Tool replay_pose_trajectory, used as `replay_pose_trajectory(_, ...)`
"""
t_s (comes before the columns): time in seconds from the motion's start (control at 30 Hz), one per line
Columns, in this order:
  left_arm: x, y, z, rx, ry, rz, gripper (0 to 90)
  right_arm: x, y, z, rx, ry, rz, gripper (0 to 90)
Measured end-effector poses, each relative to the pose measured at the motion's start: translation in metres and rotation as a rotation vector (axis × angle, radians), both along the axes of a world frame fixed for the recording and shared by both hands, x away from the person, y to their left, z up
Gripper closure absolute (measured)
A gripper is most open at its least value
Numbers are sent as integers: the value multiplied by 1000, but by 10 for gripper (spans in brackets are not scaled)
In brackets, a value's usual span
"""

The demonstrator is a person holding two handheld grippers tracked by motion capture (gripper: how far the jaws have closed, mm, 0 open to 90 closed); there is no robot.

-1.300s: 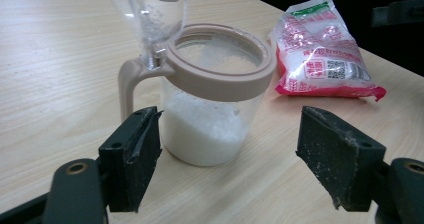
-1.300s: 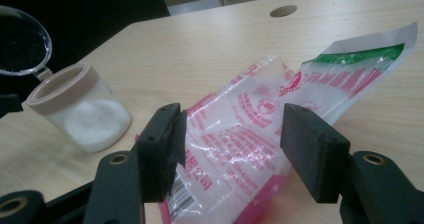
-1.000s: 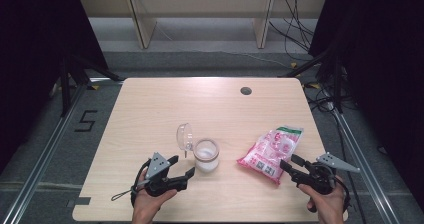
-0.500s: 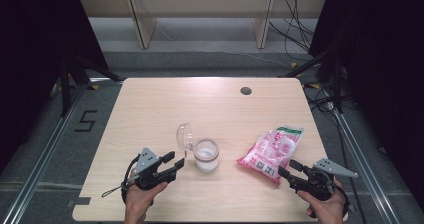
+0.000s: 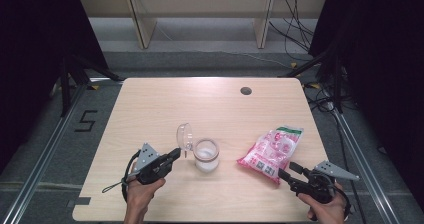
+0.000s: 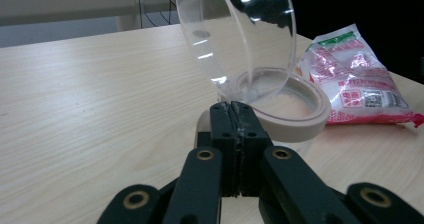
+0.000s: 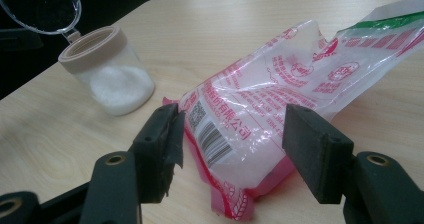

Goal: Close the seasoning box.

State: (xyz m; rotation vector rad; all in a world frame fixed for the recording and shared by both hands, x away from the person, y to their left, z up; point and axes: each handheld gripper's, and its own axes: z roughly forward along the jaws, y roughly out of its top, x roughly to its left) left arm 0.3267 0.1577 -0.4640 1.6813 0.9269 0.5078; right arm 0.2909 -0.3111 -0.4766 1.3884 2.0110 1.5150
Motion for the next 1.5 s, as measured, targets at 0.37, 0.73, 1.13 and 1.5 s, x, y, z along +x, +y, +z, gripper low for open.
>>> replay_pose_trajectory(0.37,12,-7,7,53,6,8,895,-6,-1,-1,4,6,9,404)
replay_pose_trajectory(0.73,19,-2,14,62,-3,27,895,-9,2,-1,3,14,-2,404)
replay_pose_trajectory(1.13,14,-5,28,66,-44,19,894,-10,3,-1,29,3,19,401)
replay_pose_trajectory(1.5,12,-10,33,67,-63,-4,889,-12,2,-2,18,1,20,399)
